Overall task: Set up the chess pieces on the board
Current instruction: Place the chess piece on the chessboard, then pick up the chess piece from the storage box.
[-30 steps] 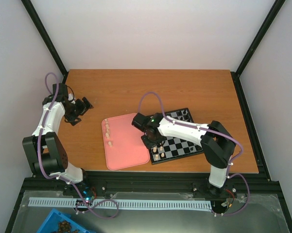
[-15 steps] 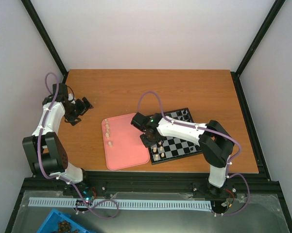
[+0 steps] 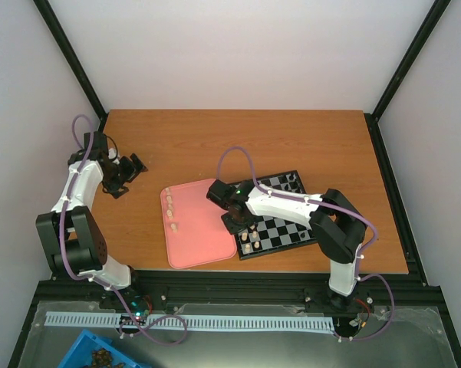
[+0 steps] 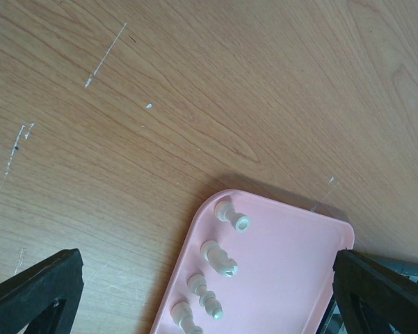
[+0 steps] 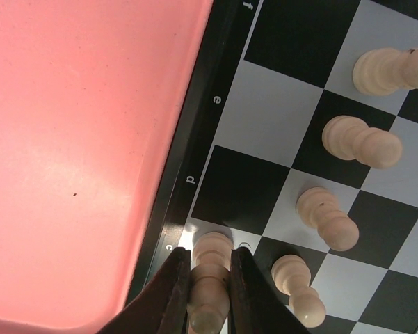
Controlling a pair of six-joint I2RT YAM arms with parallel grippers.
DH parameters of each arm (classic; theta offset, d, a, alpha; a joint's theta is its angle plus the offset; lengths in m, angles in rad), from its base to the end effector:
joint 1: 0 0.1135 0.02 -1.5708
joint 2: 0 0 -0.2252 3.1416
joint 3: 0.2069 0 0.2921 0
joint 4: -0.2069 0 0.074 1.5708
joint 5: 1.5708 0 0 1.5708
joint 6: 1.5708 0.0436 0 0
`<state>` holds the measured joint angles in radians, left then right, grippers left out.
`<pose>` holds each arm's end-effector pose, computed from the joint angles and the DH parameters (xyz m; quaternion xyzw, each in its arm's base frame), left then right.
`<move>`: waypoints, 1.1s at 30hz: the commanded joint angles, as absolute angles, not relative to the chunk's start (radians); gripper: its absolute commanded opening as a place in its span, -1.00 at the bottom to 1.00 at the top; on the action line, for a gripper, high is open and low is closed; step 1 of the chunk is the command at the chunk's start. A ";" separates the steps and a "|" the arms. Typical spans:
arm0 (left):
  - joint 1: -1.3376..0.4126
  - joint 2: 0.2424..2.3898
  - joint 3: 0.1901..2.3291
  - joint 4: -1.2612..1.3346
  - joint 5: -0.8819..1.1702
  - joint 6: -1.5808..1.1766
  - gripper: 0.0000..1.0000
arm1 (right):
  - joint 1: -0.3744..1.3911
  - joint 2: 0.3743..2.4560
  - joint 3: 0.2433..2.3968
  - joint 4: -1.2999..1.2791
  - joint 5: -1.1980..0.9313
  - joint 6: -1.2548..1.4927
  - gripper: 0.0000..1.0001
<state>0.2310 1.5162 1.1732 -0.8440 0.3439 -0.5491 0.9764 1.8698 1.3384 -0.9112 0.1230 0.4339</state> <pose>0.3345 0.0636 0.1921 -0.3376 0.9069 -0.1956 0.1589 0.2162 0.3103 0.1193 -0.2631 0.9607 -0.0053 0.0884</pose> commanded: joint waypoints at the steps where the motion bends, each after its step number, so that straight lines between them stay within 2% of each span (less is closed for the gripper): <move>1: 0.235 1.533 1.186 -0.823 0.354 -0.533 0.99 | 0.969 1.876 1.324 -0.896 0.126 0.440 -0.72; 6: 0.235 1.544 1.191 -0.824 0.355 -0.534 1.00 | 0.969 1.867 1.328 -0.900 0.126 0.435 -0.60; 10: 0.235 1.545 1.195 -0.826 0.353 -0.532 0.99 | 0.969 1.842 1.336 -0.903 0.124 0.427 -0.35; 13: 0.235 1.547 1.198 -0.830 0.353 -0.532 0.99 | 0.969 1.813 1.352 -0.912 0.127 0.425 -0.25; 21: 0.235 1.541 1.198 -0.830 0.349 -0.532 0.99 | 0.991 1.758 1.448 -0.940 0.119 0.416 -0.12; 25: 0.235 1.538 1.202 -0.836 0.345 -0.532 1.00 | 1.025 1.836 1.562 -0.938 0.073 0.398 -0.05; 30: 0.235 1.535 1.203 -0.838 0.340 -0.532 0.99 | 1.097 2.003 1.777 -0.912 0.031 0.367 0.14; 33: 0.235 1.530 1.200 -0.841 0.333 -0.531 0.99 | 1.121 2.120 1.906 -0.924 -0.003 0.351 0.17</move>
<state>0.2310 1.5383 1.1732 -0.8379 0.3428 -0.5488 1.0847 1.9881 1.7836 -0.9237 0.0486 0.3840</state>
